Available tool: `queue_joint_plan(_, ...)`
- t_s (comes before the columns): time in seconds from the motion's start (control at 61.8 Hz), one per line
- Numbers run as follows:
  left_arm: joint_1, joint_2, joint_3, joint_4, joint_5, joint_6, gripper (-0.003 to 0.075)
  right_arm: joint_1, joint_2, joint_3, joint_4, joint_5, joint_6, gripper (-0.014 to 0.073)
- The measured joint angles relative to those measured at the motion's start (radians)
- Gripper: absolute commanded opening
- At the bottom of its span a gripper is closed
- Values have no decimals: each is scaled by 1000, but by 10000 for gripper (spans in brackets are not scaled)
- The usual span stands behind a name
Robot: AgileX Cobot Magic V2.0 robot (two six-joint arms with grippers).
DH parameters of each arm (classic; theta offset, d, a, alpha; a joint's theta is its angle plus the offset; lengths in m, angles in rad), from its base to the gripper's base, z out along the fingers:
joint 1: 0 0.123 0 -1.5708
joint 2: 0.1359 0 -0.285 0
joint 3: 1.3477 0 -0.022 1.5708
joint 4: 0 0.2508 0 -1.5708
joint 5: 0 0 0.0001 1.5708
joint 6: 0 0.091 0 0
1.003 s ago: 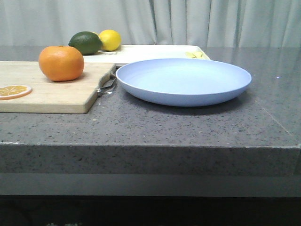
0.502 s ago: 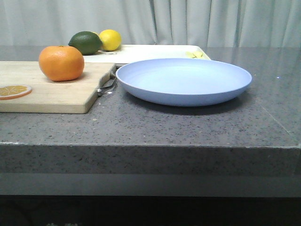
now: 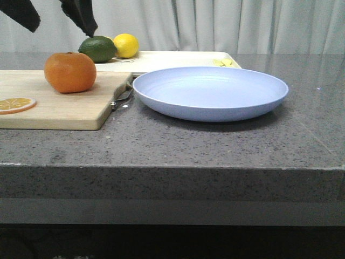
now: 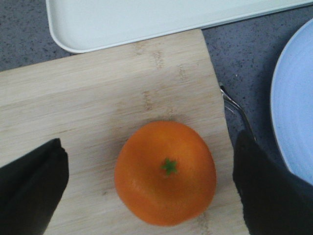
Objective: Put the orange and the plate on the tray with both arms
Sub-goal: 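Lower the left gripper over the orange on the cutting board and close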
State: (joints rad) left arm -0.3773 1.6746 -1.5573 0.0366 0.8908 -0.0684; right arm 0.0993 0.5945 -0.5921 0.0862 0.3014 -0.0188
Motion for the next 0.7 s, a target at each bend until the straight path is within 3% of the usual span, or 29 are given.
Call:
queue_joint_plan(0.518,0,176,-85,-29,161,0,654,0,0,0,0,0,0,643)
queue_joint_plan(0.582,0,176,-87,-29,166,0,619,0,0,0,0,0,0,643)
queue_joint_plan(0.696,0,176,-87,-37,167,0,487,0,0,0,0,0,0,643)
